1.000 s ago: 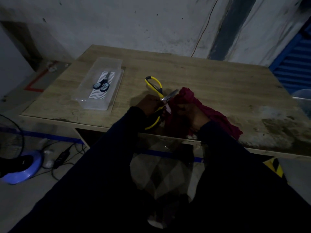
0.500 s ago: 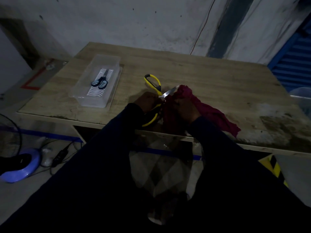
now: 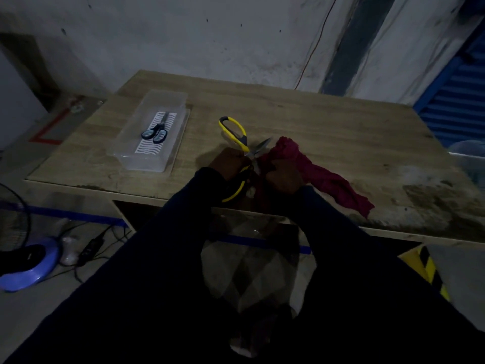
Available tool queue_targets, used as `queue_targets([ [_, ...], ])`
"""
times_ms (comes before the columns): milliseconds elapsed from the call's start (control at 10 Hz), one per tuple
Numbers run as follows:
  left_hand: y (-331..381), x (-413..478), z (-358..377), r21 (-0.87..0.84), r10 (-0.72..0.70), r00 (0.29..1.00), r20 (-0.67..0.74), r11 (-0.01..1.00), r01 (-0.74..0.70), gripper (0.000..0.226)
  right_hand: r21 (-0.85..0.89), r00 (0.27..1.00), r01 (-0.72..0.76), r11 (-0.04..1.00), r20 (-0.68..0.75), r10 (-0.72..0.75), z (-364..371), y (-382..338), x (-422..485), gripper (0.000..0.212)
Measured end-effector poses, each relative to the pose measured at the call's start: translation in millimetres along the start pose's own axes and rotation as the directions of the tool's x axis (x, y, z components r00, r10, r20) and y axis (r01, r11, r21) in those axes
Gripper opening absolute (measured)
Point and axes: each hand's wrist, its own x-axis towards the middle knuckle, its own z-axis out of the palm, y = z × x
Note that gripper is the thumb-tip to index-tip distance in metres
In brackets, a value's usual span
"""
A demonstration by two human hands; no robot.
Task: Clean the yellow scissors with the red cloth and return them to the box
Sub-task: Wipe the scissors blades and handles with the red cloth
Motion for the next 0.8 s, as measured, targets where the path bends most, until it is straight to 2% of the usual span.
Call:
queue_targets([
  [100, -7, 2, 1, -0.11, -0.006, 1.0, -0.012, 0.994, 0.004, 0.03, -0.006, 0.999, -0.05, 0.999, -0.021, 0.049, 1, -2, 4, 0.036],
  [200, -8, 4, 1, -0.1, -0.034, 0.999, -0.008, 0.994, 0.033, 0.031, 0.042, 0.999, -0.003, 0.999, -0.048, 0.005, 10, 7, 14, 0.026],
  [300, -7, 7, 3, -0.18, -0.035, 0.999, -0.014, 0.983, 0.032, 0.022, 0.05, 0.998, -0.028, 0.998, -0.06, 0.031, 10, 4, 13, 0.027],
  [400, -9, 5, 3, -0.282, -0.027, 0.999, -0.024, 0.959, 0.019, 0.025, 0.022, 1.0, 0.017, 1.0, -0.013, -0.016, 3, 4, 10, 0.03],
  [500, -7, 4, 1, -0.278, -0.006, 1.0, 0.026, 0.961, 0.013, 0.033, 0.048, 0.993, 0.095, 0.994, 0.06, -0.097, -4, 16, 2, 0.026],
  [600, -3, -1, -1, -0.201, -0.021, 1.0, 0.015, 0.979, 0.023, 0.038, 0.37, 0.991, 0.029, 0.929, 0.11, -0.075, -9, 31, -8, 0.027],
  [700, -6, -5, -1, -0.407, -0.09, 0.989, -0.115, 0.913, 0.035, 0.018, 0.777, 0.979, -0.181, 0.604, 0.203, 0.032, -17, 43, -15, 0.03],
  [800, -9, -16, 0, -0.639, -0.14, 0.971, -0.196, 0.769, -0.019, 0.018, 0.94, 0.981, -0.136, 0.312, 0.085, 0.173, -22, 64, -15, 0.042],
])
